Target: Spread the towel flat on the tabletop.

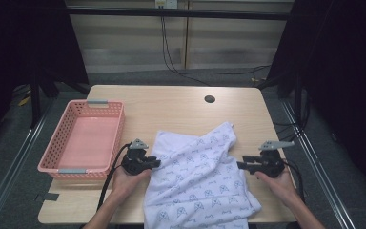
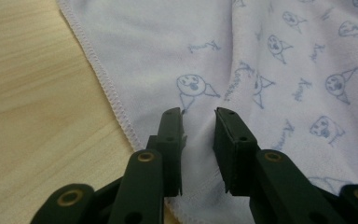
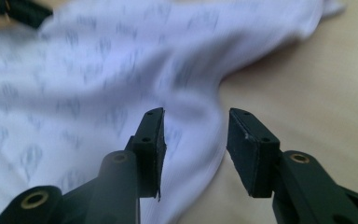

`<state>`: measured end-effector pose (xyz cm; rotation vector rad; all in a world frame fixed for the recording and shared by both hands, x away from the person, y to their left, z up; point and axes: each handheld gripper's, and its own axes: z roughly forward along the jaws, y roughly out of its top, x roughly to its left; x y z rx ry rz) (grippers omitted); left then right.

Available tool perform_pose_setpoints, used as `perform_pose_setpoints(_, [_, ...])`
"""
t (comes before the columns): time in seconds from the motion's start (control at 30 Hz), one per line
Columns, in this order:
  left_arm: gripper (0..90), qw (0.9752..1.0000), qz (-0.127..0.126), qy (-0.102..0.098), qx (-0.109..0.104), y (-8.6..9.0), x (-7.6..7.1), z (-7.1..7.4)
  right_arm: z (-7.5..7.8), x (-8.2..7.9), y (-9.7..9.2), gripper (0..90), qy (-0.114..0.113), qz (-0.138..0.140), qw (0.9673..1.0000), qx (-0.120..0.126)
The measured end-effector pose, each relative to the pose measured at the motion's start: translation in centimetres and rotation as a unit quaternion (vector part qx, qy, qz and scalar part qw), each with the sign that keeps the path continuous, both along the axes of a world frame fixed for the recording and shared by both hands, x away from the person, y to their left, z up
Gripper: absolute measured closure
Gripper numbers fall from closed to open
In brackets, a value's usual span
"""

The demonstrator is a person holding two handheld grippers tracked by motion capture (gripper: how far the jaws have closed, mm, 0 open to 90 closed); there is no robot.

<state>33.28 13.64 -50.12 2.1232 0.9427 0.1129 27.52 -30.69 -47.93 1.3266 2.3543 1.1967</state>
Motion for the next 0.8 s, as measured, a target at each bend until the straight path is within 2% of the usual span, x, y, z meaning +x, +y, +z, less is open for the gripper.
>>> perform_pose_setpoints(0.03, [70.6,1.0000,0.001,-0.002,-0.002,-0.1,0.0,-0.1,-0.9,-0.9,0.4,58.5,0.017,0.007,0.9994,-0.028])
perform_pose_setpoints(0.07, [69.9,1.0000,0.003,-0.003,-0.004,-0.1,0.0,-0.1,-1.0,-1.1,0.5,59.2,0.021,0.004,0.9991,-0.037])
perform_pose_setpoints(0.1, [67.9,1.0000,0.004,-0.004,-0.006,-0.1,0.0,-0.1,-1.2,-1.2,0.5,63.7,0.024,0.006,0.9990,-0.038])
perform_pose_setpoints(0.13, [65.1,0.9999,0.003,-0.002,-0.012,-0.1,0.0,-0.1,-1.3,-1.2,0.5,70.2,0.026,0.009,0.9988,-0.041])
perform_pose_setpoints(0.17, [61.7,0.9999,0.005,-0.004,-0.012,-0.2,-0.2,-0.1,-1.4,-1.3,0.5,81.0,0.032,0.003,0.9981,-0.053])
perform_pose_setpoints(0.2, [61.1,0.9999,0.006,-0.006,-0.008,-0.1,-0.3,-0.1,-1.5,-1.4,0.4,87.0,0.034,0.005,0.9978,-0.057])
perform_pose_setpoints(0.27, [59.5,0.9999,0.009,-0.003,-0.007,0.0,-0.5,0.1,-1.4,-1.7,0.2,89.1,0.034,0.003,0.9979,-0.055])
perform_pose_setpoints(0.3, [56.0,0.9997,0.006,-0.001,-0.026,0.4,-1.0,0.5,-0.7,-2.8,-0.6,89.5,0.031,-0.003,0.9987,-0.042])
perform_pose_setpoints(0.37, [56.5,0.9995,0.005,-0.006,-0.029,0.5,-1.4,0.9,-0.1,-4.3,-1.6,89.7,0.028,-0.005,0.9992,-0.030])
perform_pose_setpoints(0.4, [57.6,0.9990,-0.006,-0.018,-0.040,0.8,-2.4,1.8,0.2,-5.1,-2.1,89.7,0.027,-0.009,0.9993,-0.023])
perform_pose_setpoints(0.43, [59.4,0.9986,-0.011,-0.019,-0.048,0.8,-2.8,2.1,0.4,-5.9,-2.5,89.7,0.026,-0.009,0.9994,-0.019])
perform_pose_setpoints(0.47, [60.2,0.9986,-0.011,-0.019,-0.048,0.8,-2.8,2.1,0.4,-5.9,-2.5,89.7,0.026,-0.009,0.9994,-0.019])
perform_pose_setpoints(0.53, [62.1,0.9970,-0.044,-0.025,-0.059,0.6,-4.3,2.9,1.1,-7.5,-2.9,89.5,0.024,-0.006,0.9995,-0.021])
perform_pose_setpoints(0.57, [64.0,0.9963,-0.054,-0.025,-0.062,0.4,-4.9,3.0,1.4,-8.2,-3.1,85.9,0.017,-0.009,0.9997,-0.017])
perform_pose_setpoints(0.6, [65.8,0.9951,-0.069,-0.024,-0.066,0.2,-5.5,3.0,1.6,-8.6,-3.1,76.6,0.010,-0.014,0.9998,-0.012])
perform_pose_setpoints(0.67, [67.7,0.9927,-0.099,-0.015,-0.066,-0.2,-6.4,3.0,1.9,-9.2,-2.8,63.6,-0.013,-0.014,0.9997,-0.017])
perform_pose_setpoints(0.7, [67.8,0.9917,-0.111,-0.013,-0.063,-0.3,-6.9,2.9,2.0,-9.3,-2.6,63.0,-0.018,-0.009,0.9998,-0.004])
perform_pose_setpoints(0.77, [66.8,0.9895,-0.127,-0.001,-0.069,-0.5,-7.6,2.6,2.3,-9.3,-1.7,62.5,-0.011,0.015,0.9998,0.010])
perform_pose_setpoints(0.8, [64.7,0.9887,-0.135,0.004,-0.064,-0.7,-7.9,2.4,2.3,-9.2,-1.1,62.6,-0.004,0.025,0.9996,0.016])
